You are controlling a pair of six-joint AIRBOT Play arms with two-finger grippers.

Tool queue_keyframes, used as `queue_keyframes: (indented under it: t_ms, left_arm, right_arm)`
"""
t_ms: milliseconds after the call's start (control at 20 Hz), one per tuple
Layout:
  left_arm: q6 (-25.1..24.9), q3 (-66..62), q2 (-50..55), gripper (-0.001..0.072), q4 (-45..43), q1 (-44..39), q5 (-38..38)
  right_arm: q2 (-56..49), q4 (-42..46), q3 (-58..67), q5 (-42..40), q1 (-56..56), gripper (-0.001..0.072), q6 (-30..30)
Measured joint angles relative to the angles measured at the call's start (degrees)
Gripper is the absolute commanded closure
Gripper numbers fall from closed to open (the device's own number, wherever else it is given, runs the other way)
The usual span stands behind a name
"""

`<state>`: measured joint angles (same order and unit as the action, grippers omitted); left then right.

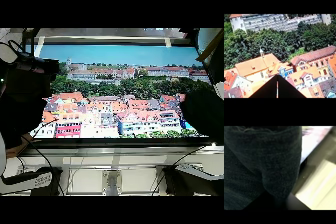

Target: Fold the clothes and pants, and hang the long-sleeved shirts on hangers.

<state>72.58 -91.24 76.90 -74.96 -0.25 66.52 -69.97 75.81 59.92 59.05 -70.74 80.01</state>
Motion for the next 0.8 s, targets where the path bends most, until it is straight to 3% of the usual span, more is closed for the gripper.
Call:
queue_keyframes:
  t_ms: [50,100,200,250,450,550,700,800]
  left_arm:
    - [0.0,0.0,0.0,0.069,0.0,0.0,0.0]
    - [0.0,0.0,0.0,0.069,0.0,0.0,0.0]
    - [0.02,0.0,0.0,0.069,0.02,0.0,0.0]
    - [0.02,0.0,0.0,0.069,0.02,0.0,0.0]
    - [0.26,0.0,0.0,0.069,0.26,0.0,0.0]
    - [0.33,0.0,0.0,0.0689,0.31,0.0,0.02]
    - [0.31,0.0,-0.02,0.0689,0.48,0.0,0.02]
    - [0.31,0.0,-0.02,0.069,0.55,0.0,0.72]
  right_arm:
    - [2.08,0.09,-2.8,-1.18,-3.91,0.0653,-0.31]
    - [3.67,0.22,-5.03,-2.08,-7.04,0.0598,-0.83]
    - [5.86,0.55,-8.46,-2.75,-11.8,0.0166,-1.99]
    - [6.54,0.37,-9.46,-2.19,-13.33,0.014,-2.36]
    - [8.87,-4.46,-8.9,2.95,-16.11,0.015,-0.72]
    - [11.02,-12.48,-7.28,4.5,-16.0,0.0218,0.22]
    - [15.3,-26.43,-6.01,5.53,-10.19,0.0619,-0.72]
    - [17.97,-32.2,-5.68,6.29,-2.45,0.0654,-3.61]
